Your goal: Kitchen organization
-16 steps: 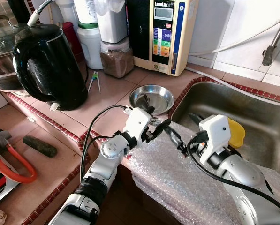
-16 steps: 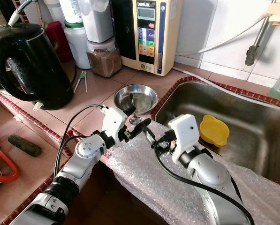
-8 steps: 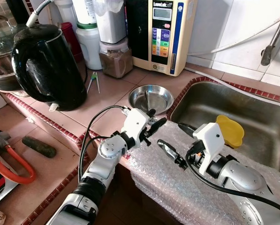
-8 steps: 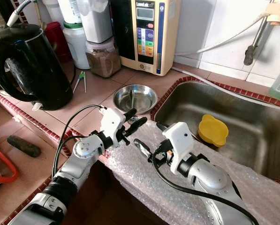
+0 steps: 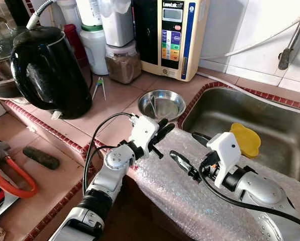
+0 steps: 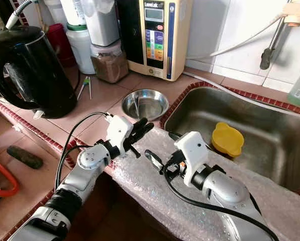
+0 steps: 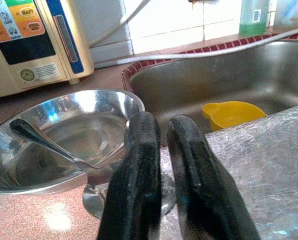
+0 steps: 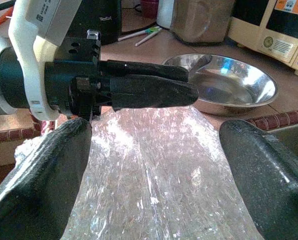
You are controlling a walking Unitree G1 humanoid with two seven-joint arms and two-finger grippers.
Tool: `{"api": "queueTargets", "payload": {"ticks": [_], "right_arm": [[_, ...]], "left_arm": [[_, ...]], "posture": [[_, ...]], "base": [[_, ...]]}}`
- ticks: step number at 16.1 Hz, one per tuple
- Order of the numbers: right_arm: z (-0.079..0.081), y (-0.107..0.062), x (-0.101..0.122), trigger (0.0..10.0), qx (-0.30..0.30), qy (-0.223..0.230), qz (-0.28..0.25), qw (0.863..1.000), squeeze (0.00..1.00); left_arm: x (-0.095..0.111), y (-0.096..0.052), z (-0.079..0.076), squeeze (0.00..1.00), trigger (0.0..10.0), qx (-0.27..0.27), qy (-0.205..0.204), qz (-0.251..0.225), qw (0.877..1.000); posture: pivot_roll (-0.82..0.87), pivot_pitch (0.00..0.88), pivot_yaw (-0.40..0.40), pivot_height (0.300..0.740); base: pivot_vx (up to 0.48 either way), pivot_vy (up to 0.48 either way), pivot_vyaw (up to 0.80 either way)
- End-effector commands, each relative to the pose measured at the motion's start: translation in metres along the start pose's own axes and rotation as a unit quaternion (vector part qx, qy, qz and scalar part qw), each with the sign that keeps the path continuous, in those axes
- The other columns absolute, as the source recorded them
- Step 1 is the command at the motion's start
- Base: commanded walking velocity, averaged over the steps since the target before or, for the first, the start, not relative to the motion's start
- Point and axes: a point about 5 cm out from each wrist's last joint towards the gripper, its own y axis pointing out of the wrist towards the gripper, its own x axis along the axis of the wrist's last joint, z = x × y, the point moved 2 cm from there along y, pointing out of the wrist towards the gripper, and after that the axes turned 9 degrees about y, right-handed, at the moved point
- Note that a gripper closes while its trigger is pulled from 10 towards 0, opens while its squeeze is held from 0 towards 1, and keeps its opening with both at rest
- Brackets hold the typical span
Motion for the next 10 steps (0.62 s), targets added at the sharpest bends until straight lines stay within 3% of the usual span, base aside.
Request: {"api": "queueTargets", "payload": {"ticks": [1, 5, 10], "right_arm": [[0.001, 0.002, 0.002, 10.0, 0.005, -0.009, -0.002, 1.000, 0.20], [0.000, 0.002, 0.001, 10.0, -0.003, -0.014, -0.002, 1.000, 0.18], [0.000, 0.003, 0.000, 10.0, -0.003, -0.019, -0.001, 1.000, 0.18]], "left_arm": [[0.004, -0.008, 0.027, 0.00, 0.0, 0.045, 0.016, -0.003, 0.999], [0.002, -0.019, 0.041, 0.00, 0.0, 0.088, 0.022, 0.008, 0.996], [-0.001, -0.026, 0.045, 0.00, 0.0, 0.099, 0.017, 0.012, 0.995]], "posture": [[-0.23, 0.009, 0.083, 0.740], [-0.22, 0.009, 0.084, 0.740], [-0.22, 0.013, 0.079, 0.740]], "base": [[0.000, 0.000, 0.00], [0.000, 0.000, 0.00], [0.000, 0.000, 0.00]]}}
